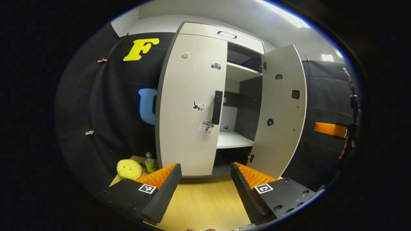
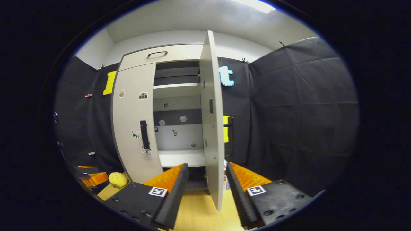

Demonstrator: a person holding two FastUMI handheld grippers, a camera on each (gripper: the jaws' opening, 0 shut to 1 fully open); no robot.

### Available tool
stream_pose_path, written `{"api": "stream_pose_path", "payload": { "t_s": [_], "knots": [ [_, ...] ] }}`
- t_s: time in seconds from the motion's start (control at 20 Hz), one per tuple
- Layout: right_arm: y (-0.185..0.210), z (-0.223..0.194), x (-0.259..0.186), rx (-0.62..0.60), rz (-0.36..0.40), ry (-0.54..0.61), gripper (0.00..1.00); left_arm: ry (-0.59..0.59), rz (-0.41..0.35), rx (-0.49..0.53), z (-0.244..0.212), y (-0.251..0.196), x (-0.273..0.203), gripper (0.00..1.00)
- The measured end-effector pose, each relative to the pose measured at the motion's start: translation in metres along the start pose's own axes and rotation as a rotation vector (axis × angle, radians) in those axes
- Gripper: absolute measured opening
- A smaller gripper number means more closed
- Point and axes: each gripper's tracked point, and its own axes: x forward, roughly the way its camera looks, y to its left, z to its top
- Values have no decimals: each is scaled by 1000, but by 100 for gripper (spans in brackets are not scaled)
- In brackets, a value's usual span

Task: Open the right door of the double-door shoe cabinet with the right hand, and open the left door with the left hand.

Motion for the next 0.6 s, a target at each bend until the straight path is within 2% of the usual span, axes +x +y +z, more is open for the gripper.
{"api": "stream_pose_path", "payload": {
  "t_s": [0.05, 0.15, 0.35, 0.6],
  "knots": [
    [8, -3, 3, 0, -2, 8, 90, -14, 5, 8, 6, 6, -1, 95],
    [26, -12, 3, 5, 6, 22, 95, -37, 12, 17, 18, 16, 1, 95],
    [43, -26, 8, -2, 19, 19, 97, -69, 33, 27, 43, 26, 19, 95],
    [47, -44, 14, -4, 41, -2, 97, -84, 41, 6, 71, 21, 64, 95]
  ]
}}
